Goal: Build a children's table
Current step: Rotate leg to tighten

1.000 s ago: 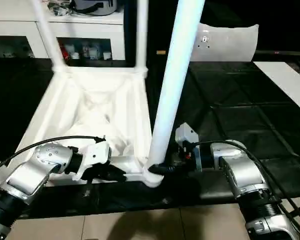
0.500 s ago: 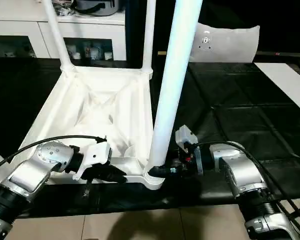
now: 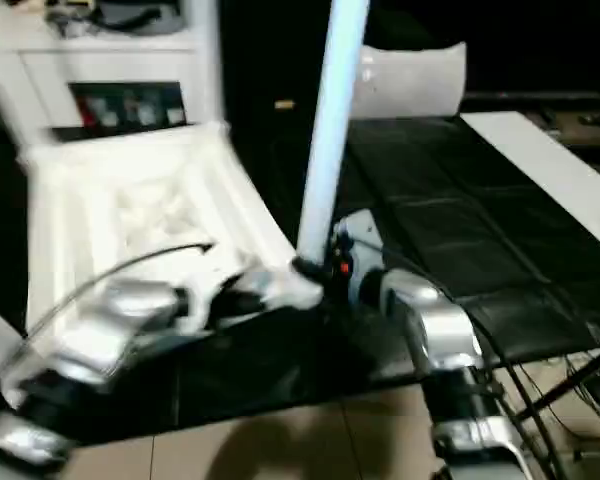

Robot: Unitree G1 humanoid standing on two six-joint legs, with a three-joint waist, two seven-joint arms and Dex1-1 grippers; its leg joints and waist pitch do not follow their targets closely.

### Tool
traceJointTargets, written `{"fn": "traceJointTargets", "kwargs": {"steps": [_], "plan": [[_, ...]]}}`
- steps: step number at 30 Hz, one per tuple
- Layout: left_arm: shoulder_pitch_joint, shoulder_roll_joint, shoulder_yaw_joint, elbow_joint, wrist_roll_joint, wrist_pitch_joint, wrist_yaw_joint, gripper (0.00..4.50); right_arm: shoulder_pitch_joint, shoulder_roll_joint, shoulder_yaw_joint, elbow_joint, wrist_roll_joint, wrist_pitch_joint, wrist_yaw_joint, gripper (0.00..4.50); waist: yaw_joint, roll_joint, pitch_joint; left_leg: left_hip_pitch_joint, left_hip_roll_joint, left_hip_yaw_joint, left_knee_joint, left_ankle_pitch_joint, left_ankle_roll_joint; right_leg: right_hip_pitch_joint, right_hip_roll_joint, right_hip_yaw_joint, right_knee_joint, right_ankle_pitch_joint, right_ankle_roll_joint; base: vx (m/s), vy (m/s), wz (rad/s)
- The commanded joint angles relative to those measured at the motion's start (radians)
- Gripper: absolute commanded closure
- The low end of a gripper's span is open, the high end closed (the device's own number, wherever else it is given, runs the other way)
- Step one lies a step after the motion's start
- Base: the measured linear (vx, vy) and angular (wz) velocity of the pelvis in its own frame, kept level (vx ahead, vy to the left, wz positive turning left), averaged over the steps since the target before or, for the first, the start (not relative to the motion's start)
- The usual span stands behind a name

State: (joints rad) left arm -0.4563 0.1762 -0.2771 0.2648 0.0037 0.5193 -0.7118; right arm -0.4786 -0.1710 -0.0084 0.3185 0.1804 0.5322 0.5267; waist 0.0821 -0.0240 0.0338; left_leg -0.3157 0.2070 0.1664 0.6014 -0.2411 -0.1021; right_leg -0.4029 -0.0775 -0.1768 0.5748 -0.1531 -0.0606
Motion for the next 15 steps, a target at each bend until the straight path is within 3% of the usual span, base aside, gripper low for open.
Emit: {"fn": "traceJointTargets", "kwargs": {"steps": [1,2,5,9,10,15], "plan": [[-0.023,-0.05,0.029,-0.028,-0.022,-0.012,0.054,4.5,0.003,0.013,-0.013,0.045,-0.03,-0.013,-0.079,2.49,0.013,-0.002,-0.065,-0.028,0.011,-0.006,-0.061,-0.033,0.058,0.072,-0.075,0.059,-0.088,-0.384,0.054,0.0,0.0,0.0],[-0.023,-0.058,0.027,-0.027,-0.019,-0.013,0.062,4.5,0.004,0.016,-0.012,0.044,-0.029,-0.026,-0.078,2.15,0.015,-0.002,-0.066,-0.028,0.013,-0.006,-0.062,-0.022,0.062,0.07,-0.075,0.061,-0.083,-0.365,0.048,0.0,0.0,0.0],[-0.015,-0.077,0.012,-0.044,-0.013,-0.002,0.064,4.5,0.017,0.032,-0.006,0.011,-0.023,-0.035,-0.055,1.82,0.019,0.003,-0.065,-0.027,0.022,-0.009,-0.065,0.006,0.075,0.07,-0.078,0.067,-0.071,-0.297,0.01,0.0,0.0,0.0],[-0.01,-0.054,0.003,-0.056,-0.013,-0.005,0.049,4.5,0.036,0.009,0.011,-0.024,-0.006,-0.047,-0.01,1.69,0.022,0.007,-0.063,-0.023,0.025,-0.008,-0.066,-0.002,0.08,0.072,-0.082,0.071,-0.068,-0.283,-0.018,0.0,0.0,0.0],[-0.008,-0.038,0.001,-0.057,-0.013,-0.011,0.041,4.5,0.042,-0.01,0.017,-0.028,-0.005,-0.052,0.006,1.43,0.022,0.007,-0.062,-0.023,0.025,-0.007,-0.066,-0.006,0.081,0.071,-0.083,0.072,-0.07,-0.287,-0.018,0.0,0.0,0.0],[0.002,0.024,-0.016,-0.057,-0.006,-0.042,-0.023,4.5,0.057,-0.076,0.027,-0.033,-0.001,-0.071,0.085,1.07,0.028,0.007,-0.06,-0.024,0.021,-0.006,-0.066,-0.019,0.083,0.075,-0.082,0.072,-0.072,-0.311,-0.008,0.0,0.0,0.0]]}}
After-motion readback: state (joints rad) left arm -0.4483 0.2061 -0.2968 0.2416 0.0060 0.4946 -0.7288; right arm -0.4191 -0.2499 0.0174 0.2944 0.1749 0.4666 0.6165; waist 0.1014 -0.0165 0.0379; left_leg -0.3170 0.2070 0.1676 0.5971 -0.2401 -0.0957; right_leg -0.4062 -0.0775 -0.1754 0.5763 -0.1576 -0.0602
